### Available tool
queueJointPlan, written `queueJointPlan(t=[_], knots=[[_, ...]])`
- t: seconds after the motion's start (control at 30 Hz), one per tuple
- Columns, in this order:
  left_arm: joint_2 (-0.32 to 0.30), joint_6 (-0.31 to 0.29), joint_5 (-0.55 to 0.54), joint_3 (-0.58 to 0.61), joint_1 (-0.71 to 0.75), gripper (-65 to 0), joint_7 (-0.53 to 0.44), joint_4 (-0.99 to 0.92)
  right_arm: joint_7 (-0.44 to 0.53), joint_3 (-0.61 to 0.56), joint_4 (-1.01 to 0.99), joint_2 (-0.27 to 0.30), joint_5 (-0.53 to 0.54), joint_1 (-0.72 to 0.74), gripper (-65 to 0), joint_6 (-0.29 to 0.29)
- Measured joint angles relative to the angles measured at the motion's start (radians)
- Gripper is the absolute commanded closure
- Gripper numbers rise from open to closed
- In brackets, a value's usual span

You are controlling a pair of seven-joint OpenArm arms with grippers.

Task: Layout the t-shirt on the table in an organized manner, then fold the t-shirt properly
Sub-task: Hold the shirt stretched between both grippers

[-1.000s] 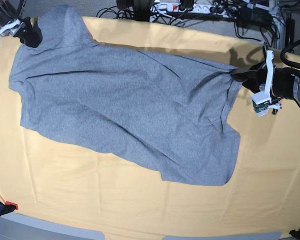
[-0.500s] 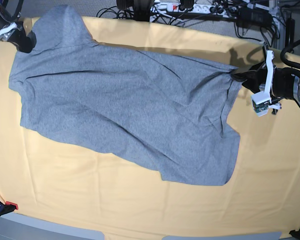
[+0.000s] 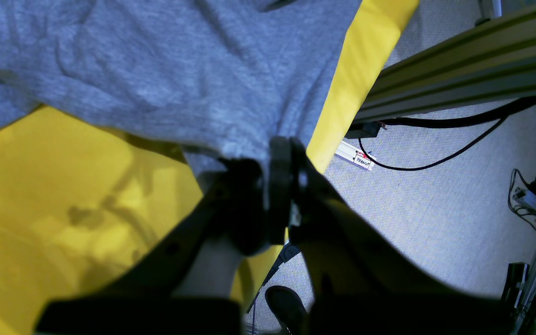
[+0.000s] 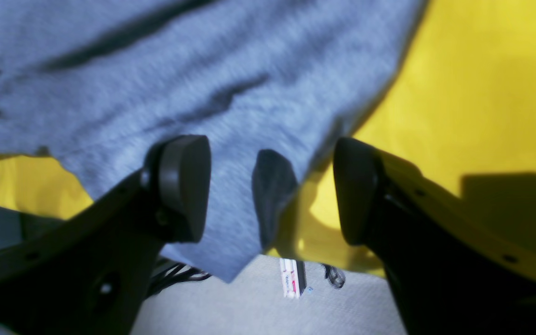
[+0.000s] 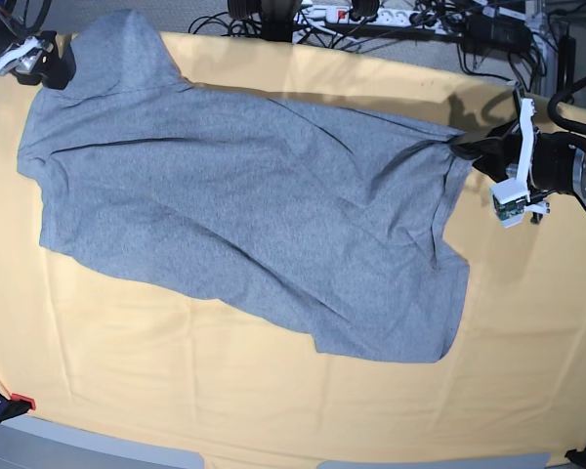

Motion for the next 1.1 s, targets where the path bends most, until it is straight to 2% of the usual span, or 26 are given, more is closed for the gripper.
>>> queueJointPlan(t=[0.23,0.37,0.63,0.93,0.97,1.1], knots=[[0.000,0.000,0.000,0.000,0.000,0.0,0.000,0.000,0.039,0.002,-0.008,0.000,-0.013,-0.010,-43.1,0.000],[0.000,0.000,0.000,0.000,0.000,0.0,0.000,0.000,0.064,0.002,-0.099,0.000,-0.013,-0.003,-43.1,0.000],[0.000,0.000,0.000,0.000,0.000,0.0,0.000,0.000,0.044,0.005,-0.200,0.003,0.139,0.017,-43.1,0.000],[0.000,0.000,0.000,0.000,0.000,0.0,0.000,0.000,0.015,0.005,-0.203,0.003,0.179,0.018,-43.0,0.000],[0.000,0.000,0.000,0.000,0.000,0.0,0.000,0.000,0.015,0.005,-0.203,0.002,0.179,0.018,-42.3,0.000],[0.000,0.000,0.000,0.000,0.000,0.0,0.000,0.000,0.006,0.005,-0.204,0.002,0.181,0.019,-32.8,0.000]])
